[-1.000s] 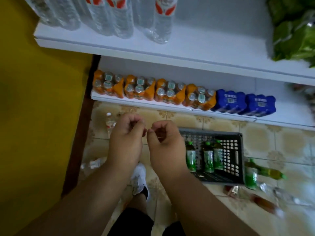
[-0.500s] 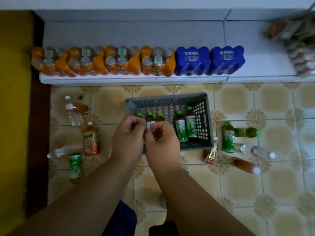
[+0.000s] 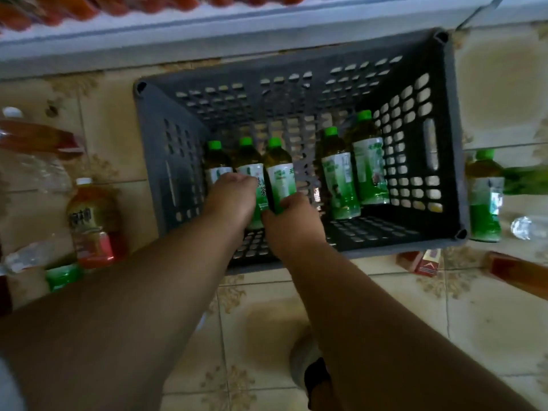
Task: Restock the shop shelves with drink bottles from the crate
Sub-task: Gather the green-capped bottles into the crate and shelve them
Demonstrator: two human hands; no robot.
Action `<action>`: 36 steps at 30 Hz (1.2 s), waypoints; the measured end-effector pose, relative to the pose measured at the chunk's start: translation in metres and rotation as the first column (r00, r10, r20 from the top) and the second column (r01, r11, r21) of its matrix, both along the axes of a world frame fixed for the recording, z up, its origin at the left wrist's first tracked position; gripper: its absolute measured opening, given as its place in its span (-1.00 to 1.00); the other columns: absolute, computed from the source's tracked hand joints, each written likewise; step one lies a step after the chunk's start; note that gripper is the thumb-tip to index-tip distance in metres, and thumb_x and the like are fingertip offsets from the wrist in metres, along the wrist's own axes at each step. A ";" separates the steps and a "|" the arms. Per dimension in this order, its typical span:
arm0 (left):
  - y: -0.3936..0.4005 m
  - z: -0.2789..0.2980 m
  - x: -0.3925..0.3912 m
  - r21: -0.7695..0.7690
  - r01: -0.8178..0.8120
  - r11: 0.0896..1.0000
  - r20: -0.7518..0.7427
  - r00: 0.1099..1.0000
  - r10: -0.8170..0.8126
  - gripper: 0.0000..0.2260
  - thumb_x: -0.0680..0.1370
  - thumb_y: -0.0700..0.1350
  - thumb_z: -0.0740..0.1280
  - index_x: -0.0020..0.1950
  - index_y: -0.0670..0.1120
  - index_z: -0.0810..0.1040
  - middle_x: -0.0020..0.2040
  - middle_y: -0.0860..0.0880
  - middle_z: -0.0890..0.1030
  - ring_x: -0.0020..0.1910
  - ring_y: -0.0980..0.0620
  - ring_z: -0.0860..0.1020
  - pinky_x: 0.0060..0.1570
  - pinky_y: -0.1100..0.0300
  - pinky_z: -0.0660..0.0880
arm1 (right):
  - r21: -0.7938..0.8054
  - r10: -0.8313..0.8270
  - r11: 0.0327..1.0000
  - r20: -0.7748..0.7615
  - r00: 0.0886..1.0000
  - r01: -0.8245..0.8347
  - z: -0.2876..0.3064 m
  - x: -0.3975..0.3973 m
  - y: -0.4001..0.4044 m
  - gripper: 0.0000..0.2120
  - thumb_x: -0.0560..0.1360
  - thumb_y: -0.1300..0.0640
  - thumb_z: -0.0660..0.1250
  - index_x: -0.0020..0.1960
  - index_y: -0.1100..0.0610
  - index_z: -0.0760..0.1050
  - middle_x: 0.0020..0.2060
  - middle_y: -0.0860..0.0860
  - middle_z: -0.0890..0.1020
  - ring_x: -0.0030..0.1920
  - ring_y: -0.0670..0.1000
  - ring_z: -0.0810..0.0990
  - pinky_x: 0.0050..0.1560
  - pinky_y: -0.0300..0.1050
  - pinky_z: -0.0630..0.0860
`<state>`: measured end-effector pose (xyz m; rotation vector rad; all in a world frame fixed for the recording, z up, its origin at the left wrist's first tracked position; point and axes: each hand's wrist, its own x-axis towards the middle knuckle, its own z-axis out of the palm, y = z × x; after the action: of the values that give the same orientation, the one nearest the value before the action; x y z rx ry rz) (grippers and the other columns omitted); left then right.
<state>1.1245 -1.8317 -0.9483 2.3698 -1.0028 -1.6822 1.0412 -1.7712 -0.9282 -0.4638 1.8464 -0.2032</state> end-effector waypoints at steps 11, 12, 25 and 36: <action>-0.021 -0.137 -0.004 0.241 -0.045 0.969 0.003 0.999 0.045 -0.50 0.65 0.06 0.27 0.53 -0.15 0.35 0.41 -0.20 0.50 0.30 -0.27 0.51 0.34 -0.13 0.45 | 0.186 0.317 0.937 -0.100 0.943 -0.295 -0.157 -0.025 -0.055 -0.34 0.57 0.09 0.37 0.54 0.26 0.15 0.44 0.24 0.39 0.41 0.23 0.40 0.29 0.06 0.41; -0.020 -0.141 -0.008 0.228 -0.037 0.973 0.013 0.999 0.035 -0.47 0.64 0.09 0.28 0.53 -0.15 0.35 0.41 -0.20 0.49 0.31 -0.27 0.50 0.34 -0.08 0.45 | 0.153 0.267 0.956 -0.089 0.960 -0.252 -0.164 -0.029 -0.055 -0.42 0.58 0.10 0.35 0.50 0.25 0.25 0.41 0.23 0.44 0.39 0.22 0.44 0.25 0.03 0.43; -0.026 0.041 0.040 0.321 -0.274 0.907 -0.416 0.819 0.395 -0.37 0.41 0.44 0.34 0.27 0.02 0.65 0.14 -0.15 0.72 0.09 -0.22 0.70 0.17 -0.29 0.56 | 0.002 -0.358 0.898 0.583 0.729 0.440 0.016 -0.045 -0.039 -0.52 0.26 -0.13 0.59 0.11 0.00 0.63 0.03 0.12 0.74 0.03 0.22 0.72 0.04 0.40 0.60; -0.024 0.421 0.043 0.120 -0.118 0.986 -0.753 0.636 0.168 -0.51 0.43 0.29 0.40 0.14 -0.04 0.74 0.20 -0.15 0.69 0.16 -0.15 0.68 0.02 -0.13 0.63 | -0.042 -0.338 0.768 0.821 0.460 0.639 0.405 -0.066 -0.023 -0.61 0.50 -0.10 0.37 0.20 0.13 0.65 0.07 0.18 0.72 0.02 0.21 0.72 -0.01 0.22 0.62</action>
<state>1.1672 -1.8553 -0.5277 1.3900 -0.5716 -2.3200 0.9750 -1.7940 -0.5232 0.0023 0.9892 -1.0098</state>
